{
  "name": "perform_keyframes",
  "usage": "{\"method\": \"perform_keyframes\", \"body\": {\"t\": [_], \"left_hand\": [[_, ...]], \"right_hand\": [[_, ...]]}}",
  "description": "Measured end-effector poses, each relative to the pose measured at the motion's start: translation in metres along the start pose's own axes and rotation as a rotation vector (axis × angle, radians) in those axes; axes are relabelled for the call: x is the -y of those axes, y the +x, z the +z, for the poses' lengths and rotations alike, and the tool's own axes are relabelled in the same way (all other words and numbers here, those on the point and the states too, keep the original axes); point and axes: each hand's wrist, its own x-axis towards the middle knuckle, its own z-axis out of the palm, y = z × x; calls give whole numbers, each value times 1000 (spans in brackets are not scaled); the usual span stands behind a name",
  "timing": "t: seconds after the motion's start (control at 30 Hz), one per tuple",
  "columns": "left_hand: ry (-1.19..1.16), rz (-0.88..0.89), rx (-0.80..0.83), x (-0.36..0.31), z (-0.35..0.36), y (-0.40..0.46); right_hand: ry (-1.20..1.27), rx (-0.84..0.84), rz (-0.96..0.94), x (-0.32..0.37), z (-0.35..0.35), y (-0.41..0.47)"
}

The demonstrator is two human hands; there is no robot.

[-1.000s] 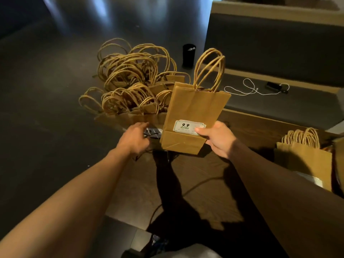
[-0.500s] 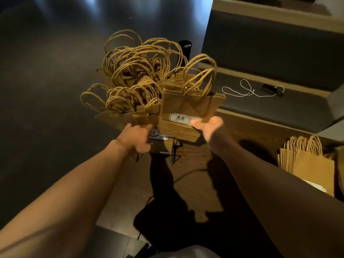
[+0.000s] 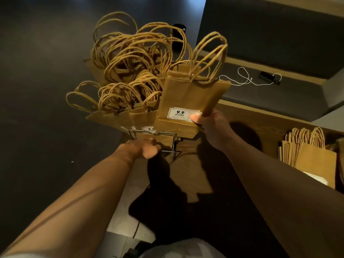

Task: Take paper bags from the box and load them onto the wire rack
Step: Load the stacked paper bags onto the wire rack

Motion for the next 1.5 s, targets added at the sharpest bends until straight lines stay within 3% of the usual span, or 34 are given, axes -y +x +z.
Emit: {"method": "perform_keyframes", "body": {"t": [0.13,0.4,0.57,0.7,0.8,0.87,1.0,1.1,1.2,1.5], "left_hand": [[23,-24,62,5,2,12],[39,-61,17,4,6,13],[4,-68,3,7,6,11],[0,-53,-20,9,5,12],[-25,-19,-7,8,6,11],[-3,-10,-23,6,7,7],[14,0,2,6,9,5],[-1,-5,-31,8,10,5],[-13,0,-100,6,11,2],[-75,52,-180,3,10,-9]], "right_hand": [[-35,48,9,-5,-5,6],[-299,69,-72,-14,11,15],[-341,-28,-103,-36,25,17],[-200,-160,-51,-53,42,29],[-462,-137,-118,-61,61,31],[-411,-190,-171,-66,70,34],[-336,-198,13,-72,78,36],[-487,-254,-83,-66,79,35],[-470,-217,-129,-67,74,35],[-212,-245,121,-79,47,27]]}}
